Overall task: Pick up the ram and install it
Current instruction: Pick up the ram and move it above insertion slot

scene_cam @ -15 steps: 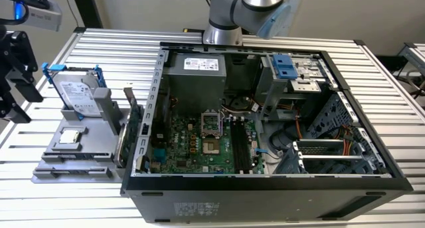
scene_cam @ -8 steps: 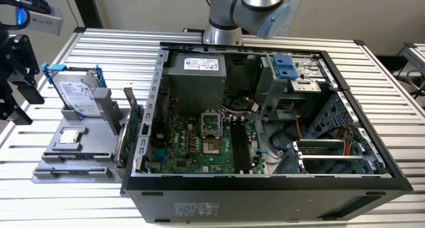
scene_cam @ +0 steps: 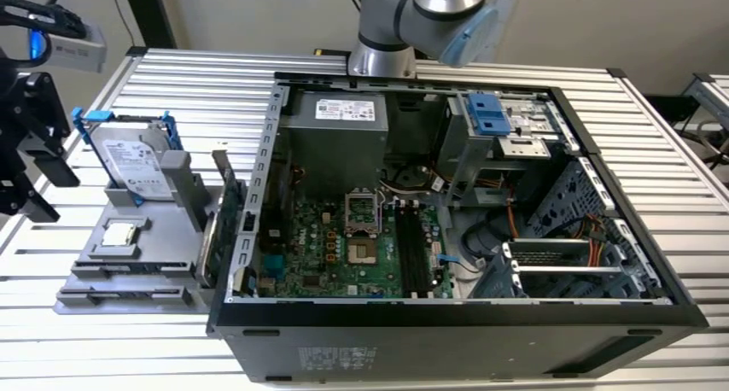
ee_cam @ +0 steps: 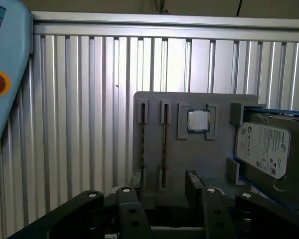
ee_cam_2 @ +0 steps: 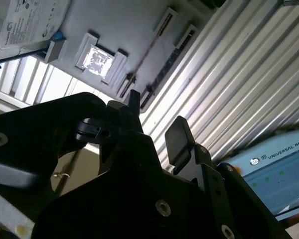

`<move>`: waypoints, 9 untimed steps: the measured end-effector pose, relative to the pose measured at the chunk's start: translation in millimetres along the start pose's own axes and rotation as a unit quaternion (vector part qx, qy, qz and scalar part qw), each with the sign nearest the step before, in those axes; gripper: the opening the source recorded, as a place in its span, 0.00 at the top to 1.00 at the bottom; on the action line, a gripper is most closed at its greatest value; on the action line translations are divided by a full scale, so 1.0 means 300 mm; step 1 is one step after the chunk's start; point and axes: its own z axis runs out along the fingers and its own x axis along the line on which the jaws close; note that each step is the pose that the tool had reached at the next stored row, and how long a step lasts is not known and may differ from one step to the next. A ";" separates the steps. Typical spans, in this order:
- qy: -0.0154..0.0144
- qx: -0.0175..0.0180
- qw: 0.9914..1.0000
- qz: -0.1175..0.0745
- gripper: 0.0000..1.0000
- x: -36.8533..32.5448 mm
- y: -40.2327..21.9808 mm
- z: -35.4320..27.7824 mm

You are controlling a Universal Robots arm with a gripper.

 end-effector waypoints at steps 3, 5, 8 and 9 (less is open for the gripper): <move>0.000 0.004 1.000 -0.001 0.00 0.000 0.007 0.017; 0.000 0.004 1.000 -0.001 0.00 0.000 0.009 0.027; 0.002 0.004 1.000 -0.001 0.00 -0.001 0.009 0.032; 0.002 0.004 1.000 -0.001 0.00 -0.001 0.009 0.032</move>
